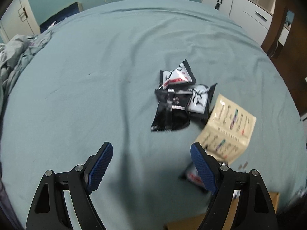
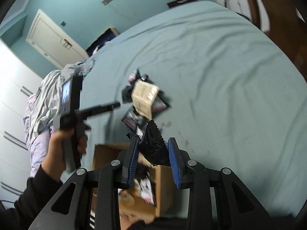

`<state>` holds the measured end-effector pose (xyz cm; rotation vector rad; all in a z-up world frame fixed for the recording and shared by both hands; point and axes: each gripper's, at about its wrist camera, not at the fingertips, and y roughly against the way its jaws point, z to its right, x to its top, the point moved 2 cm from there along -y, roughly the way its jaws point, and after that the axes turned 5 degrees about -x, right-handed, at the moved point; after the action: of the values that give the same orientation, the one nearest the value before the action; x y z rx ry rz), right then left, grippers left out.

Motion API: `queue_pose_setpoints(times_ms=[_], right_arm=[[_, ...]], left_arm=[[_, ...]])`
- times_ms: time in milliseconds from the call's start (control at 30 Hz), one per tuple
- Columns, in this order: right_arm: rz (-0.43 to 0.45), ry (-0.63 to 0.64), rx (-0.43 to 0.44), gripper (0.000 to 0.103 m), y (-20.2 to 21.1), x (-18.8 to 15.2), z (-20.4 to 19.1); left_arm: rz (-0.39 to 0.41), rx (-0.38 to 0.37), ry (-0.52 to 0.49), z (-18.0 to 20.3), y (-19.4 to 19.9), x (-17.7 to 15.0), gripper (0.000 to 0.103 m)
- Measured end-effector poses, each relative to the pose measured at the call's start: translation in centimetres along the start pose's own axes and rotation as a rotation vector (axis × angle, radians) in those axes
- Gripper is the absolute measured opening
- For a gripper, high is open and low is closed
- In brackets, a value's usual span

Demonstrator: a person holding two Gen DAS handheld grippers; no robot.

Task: Organize snacks
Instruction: 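Grasp a black snack packet with the right tool while the left tool reaches the pile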

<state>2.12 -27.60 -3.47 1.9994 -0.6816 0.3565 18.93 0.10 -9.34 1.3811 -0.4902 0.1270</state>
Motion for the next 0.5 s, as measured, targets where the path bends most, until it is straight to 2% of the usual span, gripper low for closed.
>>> queue_pose_setpoints(times_ms=[133,233,300,400,433,467,500], right_arm=[[0.041,0.038,0.01,0.029,0.7,-0.3,-1.0],[0.016,0.049,0.016,0.029,-0.8,-0.1,-1.3],[-0.003,0.056,-0.013,0.029,-1.9,-0.1,-1.2],[0.004,0.062,-0.028,0.029,-2.3,0.6,-1.3],[0.009,0.066,-0.031,0.029,-2.3,0.7,-1.4],[0.013,0.071,-0.034,0.029,-2.3,0.7,-1.7],[0.017,0.077,-0.036,0.029,-2.4,0.7,-1.9]], left_arm=[[0.002,-0.022,0.009,0.1,-1.7,1.7,0.084],[-0.01,-0.038,0.028,-0.2,-3.2,2.7,0.084],[-0.02,-0.048,0.047,-0.2,-4.0,3.2,0.084],[-0.036,-0.075,0.069,-0.5,-4.7,3.7,0.083],[-0.034,-0.087,0.078,-0.7,-4.8,3.9,0.075],[-0.038,-0.103,0.089,-0.9,-4.9,4.0,0.059],[-0.056,-0.136,0.111,-1.2,-5.0,4.0,0.049]])
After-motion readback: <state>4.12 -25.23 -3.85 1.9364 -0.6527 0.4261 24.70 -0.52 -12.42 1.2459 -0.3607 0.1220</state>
